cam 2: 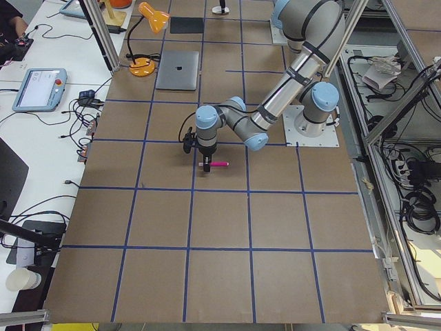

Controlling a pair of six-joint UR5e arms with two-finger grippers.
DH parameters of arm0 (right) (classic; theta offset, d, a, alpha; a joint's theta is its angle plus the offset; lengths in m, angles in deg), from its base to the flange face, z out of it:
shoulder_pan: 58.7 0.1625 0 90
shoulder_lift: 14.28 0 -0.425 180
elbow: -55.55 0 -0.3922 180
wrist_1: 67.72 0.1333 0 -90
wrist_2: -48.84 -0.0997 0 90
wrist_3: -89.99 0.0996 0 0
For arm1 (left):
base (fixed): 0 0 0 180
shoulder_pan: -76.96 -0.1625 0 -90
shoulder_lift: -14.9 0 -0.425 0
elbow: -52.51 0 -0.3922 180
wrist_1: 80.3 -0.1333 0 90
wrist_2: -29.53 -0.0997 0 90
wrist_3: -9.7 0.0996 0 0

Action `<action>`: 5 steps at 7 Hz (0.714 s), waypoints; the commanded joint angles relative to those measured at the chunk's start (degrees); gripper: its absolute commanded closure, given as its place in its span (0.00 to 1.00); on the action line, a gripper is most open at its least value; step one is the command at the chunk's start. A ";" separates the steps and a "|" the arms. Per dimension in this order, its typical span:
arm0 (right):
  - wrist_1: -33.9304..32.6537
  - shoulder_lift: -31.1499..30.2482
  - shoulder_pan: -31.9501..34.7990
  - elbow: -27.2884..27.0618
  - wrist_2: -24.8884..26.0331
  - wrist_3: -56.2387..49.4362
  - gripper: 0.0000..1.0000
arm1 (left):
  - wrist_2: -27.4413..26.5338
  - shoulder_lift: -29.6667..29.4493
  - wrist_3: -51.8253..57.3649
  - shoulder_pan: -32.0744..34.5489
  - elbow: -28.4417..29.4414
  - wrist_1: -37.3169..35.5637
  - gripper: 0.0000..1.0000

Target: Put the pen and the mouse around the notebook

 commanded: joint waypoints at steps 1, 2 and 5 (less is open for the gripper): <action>-0.05 0.17 -0.02 0.15 0.09 1.21 0.59 | 0.04 0.42 -0.12 -0.03 -0.15 -0.32 0.94; 0.56 -0.61 -0.02 0.15 0.79 1.56 0.66 | 0.04 1.03 -0.12 -0.03 -0.67 -0.15 1.00; 8.36 -6.84 4.43 4.16 2.81 7.60 0.73 | 0.31 3.05 -4.92 1.10 -2.26 0.38 1.00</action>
